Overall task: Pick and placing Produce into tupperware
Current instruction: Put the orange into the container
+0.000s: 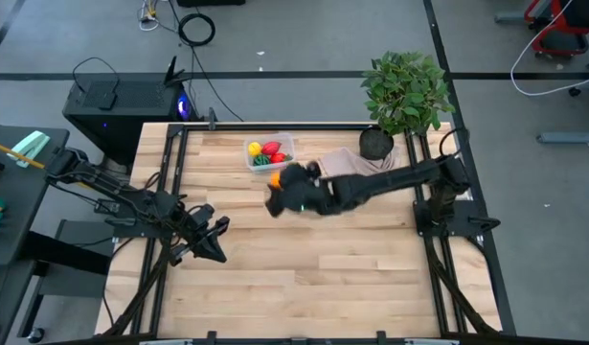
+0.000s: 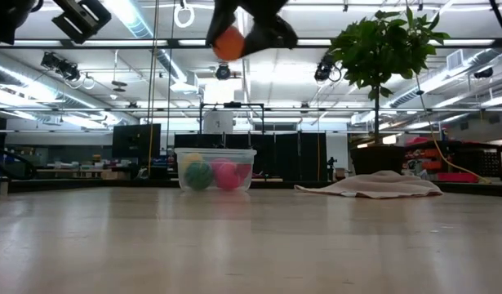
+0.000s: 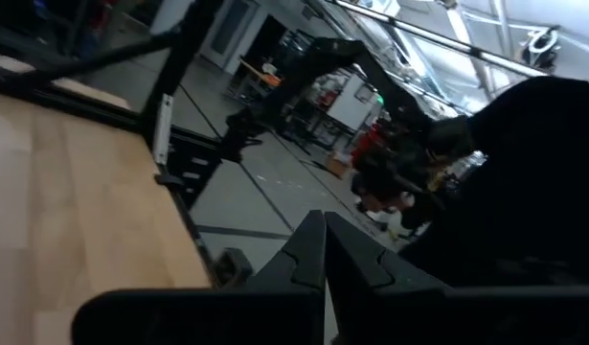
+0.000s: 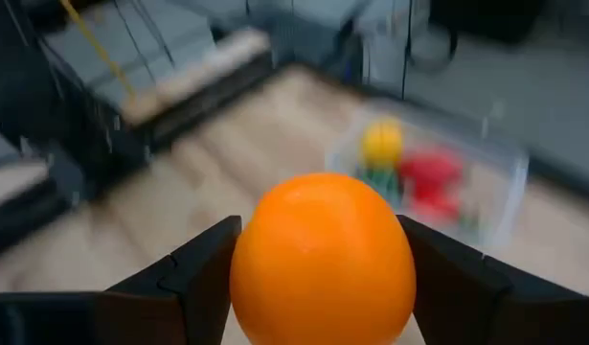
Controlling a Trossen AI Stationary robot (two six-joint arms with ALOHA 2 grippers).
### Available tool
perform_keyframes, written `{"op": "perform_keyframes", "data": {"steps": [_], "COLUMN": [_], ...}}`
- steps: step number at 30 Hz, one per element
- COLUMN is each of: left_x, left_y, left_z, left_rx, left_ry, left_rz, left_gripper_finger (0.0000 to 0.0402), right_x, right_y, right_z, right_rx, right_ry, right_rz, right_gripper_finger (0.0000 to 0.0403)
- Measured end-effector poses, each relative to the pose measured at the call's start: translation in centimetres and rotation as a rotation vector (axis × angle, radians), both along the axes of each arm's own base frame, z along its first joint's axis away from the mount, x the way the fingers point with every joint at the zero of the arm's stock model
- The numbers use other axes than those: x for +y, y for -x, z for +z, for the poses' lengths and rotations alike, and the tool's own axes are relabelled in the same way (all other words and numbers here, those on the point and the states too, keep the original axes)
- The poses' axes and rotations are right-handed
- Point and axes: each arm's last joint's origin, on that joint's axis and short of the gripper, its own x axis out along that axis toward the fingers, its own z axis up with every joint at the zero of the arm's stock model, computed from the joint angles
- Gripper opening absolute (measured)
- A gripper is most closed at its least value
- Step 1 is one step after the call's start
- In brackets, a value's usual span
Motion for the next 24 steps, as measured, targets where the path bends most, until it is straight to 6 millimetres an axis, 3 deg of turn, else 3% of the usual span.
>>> {"op": "perform_keyframes", "data": {"steps": [3,6,14,24], "left_x": [-0.4,-0.8,-1.8,-2.1], "left_y": [0.2,0.4,1.1,1.3], "left_z": [0.0,0.1,0.5,0.6], "left_rx": [0.005,-0.003,-0.039,-0.034], "left_ry": [0.014,0.019,0.038,0.061], "left_rz": [-0.031,-0.061,-0.129,-0.156], "left_gripper_finger": [0.0016,0.0022,0.0014,0.002], "right_x": [-2.0,-4.1,-7.2,-11.6], "right_y": [-0.8,-1.5,-5.2,-6.8], "right_z": [1.0,0.8,-5.0,-10.0], "right_rx": [-0.035,-0.048,-0.035,-0.034], "right_ry": [0.099,0.131,0.085,0.152], "right_rz": [0.006,-0.038,-0.007,-0.208], "right_gripper_finger": [0.0265,0.0264,0.0264,0.0264]}}
